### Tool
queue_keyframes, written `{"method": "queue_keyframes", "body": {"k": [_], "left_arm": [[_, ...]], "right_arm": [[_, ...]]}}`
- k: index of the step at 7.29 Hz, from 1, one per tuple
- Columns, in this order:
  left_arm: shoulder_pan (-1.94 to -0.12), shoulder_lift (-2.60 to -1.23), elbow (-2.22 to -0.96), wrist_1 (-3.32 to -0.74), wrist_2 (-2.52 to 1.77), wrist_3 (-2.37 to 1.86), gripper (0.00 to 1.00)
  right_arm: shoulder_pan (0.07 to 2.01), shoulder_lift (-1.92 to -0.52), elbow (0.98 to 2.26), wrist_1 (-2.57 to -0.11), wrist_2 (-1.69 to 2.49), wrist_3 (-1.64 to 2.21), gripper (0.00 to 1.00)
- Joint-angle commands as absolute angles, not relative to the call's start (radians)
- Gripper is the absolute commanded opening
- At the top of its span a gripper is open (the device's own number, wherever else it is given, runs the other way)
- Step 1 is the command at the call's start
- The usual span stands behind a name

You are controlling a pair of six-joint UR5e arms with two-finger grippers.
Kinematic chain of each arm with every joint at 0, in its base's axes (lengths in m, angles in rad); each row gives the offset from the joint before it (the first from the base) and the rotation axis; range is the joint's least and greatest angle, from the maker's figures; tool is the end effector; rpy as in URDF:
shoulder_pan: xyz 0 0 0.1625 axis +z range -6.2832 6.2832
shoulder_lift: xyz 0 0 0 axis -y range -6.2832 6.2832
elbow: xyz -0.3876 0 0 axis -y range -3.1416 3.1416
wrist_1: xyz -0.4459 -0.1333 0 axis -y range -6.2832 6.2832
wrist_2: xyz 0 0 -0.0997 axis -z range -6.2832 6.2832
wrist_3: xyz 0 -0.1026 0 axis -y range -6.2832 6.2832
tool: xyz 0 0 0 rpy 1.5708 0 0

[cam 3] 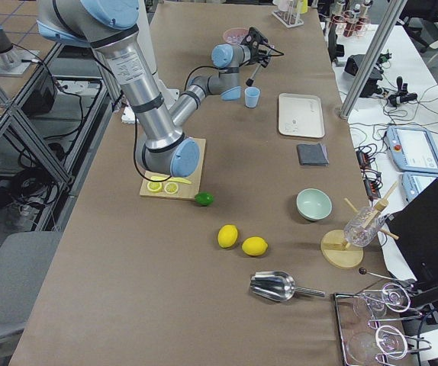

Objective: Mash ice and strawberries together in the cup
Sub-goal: 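Lift the muddler with the right gripper and carry it over the blue cup, then press the muddler down into the cup repeatedly with the right gripper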

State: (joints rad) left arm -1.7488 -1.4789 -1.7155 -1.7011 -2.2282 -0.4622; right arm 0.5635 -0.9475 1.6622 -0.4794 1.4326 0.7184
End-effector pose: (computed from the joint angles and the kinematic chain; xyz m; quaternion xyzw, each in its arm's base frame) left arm -0.1620 -0.5018 0.5866 0.0401 0.3305 -0.2686 0.9039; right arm -0.4611 -0.4658 0.0643 0.5419 -0.5673 -0.0353 0.6191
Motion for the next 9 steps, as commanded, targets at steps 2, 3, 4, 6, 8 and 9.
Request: {"method": "queue_keyframes", "body": {"k": [2,3,4,6,8,9], "left_arm": [[-1.764,-1.454,-1.695,-1.709,-2.229,-0.46,0.96],[-1.764,-1.456,-1.692,-1.709,-2.229,-0.46,0.96],[-1.766,-1.454,-1.692,-1.71,-2.229,-0.462,0.96],[-1.764,-1.456,-1.69,-1.71,-2.229,-0.466,0.96],[-1.764,-1.456,-1.692,-1.712,-2.229,-0.466,0.96],[-1.764,-1.456,-1.692,-1.712,-2.229,-0.466,0.96]], "right_arm": [[0.531,-0.841,1.512,-0.439,1.304,0.712,0.0],[0.5,-0.832,1.458,-0.396,1.263,0.71,0.0],[0.485,-0.833,1.45,-0.394,1.253,0.707,0.0],[0.474,-0.848,1.448,-0.394,1.239,0.706,0.0],[0.469,-0.867,1.448,-0.394,1.239,0.706,0.0],[0.462,-0.871,1.447,-0.396,1.238,0.706,0.0]]}}
